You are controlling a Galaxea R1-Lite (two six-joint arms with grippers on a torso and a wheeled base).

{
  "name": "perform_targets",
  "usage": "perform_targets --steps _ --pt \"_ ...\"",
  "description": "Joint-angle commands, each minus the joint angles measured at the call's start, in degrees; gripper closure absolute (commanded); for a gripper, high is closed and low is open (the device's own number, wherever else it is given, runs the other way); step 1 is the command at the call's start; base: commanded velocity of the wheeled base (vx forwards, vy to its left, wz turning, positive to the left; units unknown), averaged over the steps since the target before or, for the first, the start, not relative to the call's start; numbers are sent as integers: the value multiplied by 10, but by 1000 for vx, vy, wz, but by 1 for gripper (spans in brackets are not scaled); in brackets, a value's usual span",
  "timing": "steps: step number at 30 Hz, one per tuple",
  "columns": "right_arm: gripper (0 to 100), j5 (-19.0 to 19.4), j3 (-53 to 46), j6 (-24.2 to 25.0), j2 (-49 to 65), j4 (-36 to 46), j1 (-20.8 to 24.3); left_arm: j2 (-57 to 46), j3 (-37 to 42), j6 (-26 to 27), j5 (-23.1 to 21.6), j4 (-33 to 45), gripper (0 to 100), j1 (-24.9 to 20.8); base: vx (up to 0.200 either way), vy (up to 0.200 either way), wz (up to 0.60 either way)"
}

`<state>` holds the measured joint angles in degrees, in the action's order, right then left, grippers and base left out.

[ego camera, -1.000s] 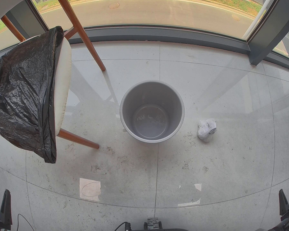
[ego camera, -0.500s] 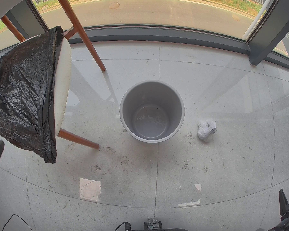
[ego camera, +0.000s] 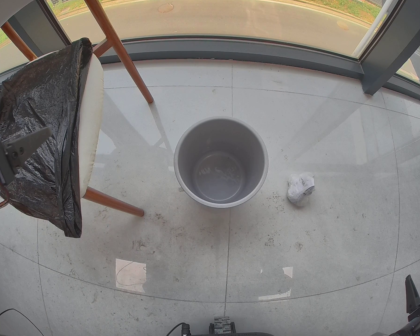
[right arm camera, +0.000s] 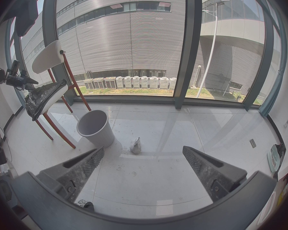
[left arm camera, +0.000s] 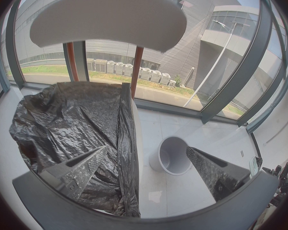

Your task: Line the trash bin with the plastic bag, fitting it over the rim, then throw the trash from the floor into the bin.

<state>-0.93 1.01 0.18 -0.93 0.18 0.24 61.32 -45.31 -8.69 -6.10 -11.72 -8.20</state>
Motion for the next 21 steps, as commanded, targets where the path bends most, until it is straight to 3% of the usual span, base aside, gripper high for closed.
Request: perform_targets --steps 1,11,21 --pt "0 0 -10 0 3 0 0 97 -33 -2 -1 -3 0 0 0 0 0" --pt "0 -1 -10 1 3 0 0 195 -106 -3 -4 -9 0 21 0 0 0" --pt "0 -1 -10 1 3 -1 1 274 -162 3 -8 -67 0 46 0 0 0"
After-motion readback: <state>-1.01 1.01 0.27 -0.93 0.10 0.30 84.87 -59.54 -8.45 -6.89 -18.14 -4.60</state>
